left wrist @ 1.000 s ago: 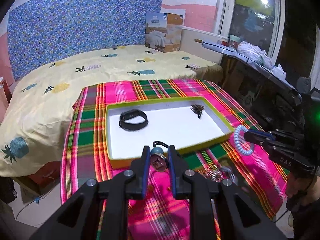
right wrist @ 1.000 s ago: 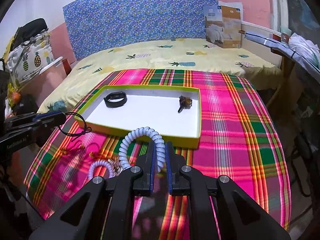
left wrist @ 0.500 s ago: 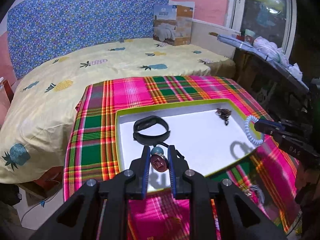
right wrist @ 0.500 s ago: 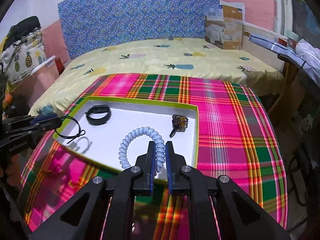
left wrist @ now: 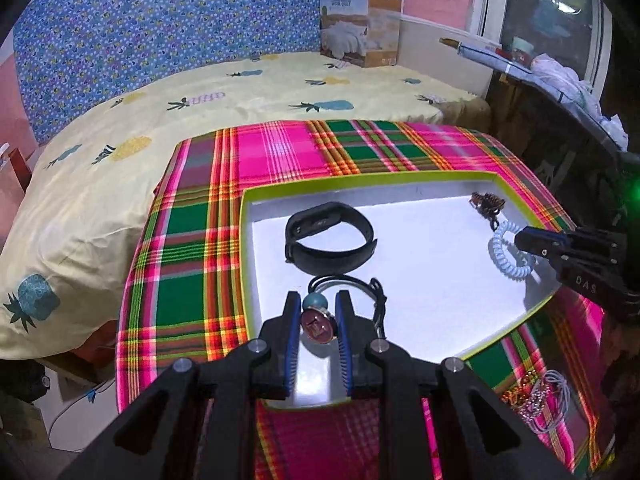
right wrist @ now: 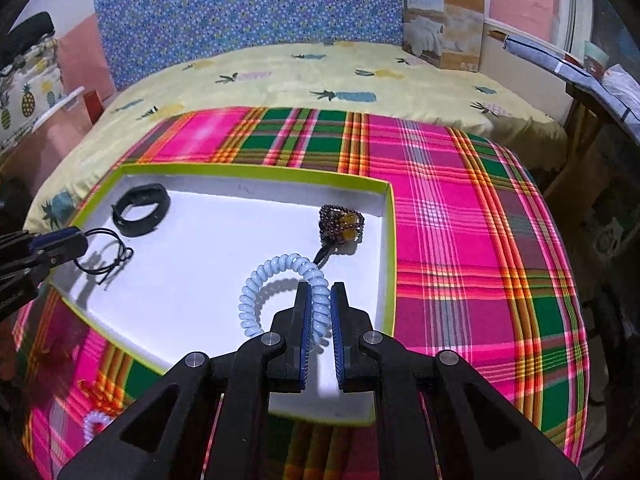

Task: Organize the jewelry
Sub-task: 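Open the right tool to drop the white coil while the left tool releases the necklace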

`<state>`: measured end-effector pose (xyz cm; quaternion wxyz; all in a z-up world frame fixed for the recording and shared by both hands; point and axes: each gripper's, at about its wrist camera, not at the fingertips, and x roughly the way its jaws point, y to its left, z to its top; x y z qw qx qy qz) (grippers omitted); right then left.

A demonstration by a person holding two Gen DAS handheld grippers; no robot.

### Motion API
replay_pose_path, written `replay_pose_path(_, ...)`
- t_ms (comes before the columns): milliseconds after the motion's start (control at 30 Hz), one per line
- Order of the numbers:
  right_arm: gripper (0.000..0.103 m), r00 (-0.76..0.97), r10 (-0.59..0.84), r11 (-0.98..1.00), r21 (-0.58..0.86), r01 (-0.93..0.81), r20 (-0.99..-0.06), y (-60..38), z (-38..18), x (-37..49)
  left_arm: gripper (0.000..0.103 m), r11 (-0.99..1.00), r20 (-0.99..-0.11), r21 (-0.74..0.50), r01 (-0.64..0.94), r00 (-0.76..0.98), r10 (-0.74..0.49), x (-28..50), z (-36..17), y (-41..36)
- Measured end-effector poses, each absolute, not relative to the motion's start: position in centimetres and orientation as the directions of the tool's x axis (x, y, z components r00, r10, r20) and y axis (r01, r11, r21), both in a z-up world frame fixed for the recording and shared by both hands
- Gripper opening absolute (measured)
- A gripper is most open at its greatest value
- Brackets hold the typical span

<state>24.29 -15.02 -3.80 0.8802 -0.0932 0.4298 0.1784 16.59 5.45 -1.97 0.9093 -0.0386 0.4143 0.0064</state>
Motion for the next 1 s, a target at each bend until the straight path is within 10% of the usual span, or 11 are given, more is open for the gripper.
replay_pose_path(1000,0.030,0.601,0.246,0.929,0.007,-0.371,-0.761,-15.8,-1.5,21.7,0.020,0.997,-0.722,-0.051,-0.063,0.692,0.007,14.1,-0.1,5.3)
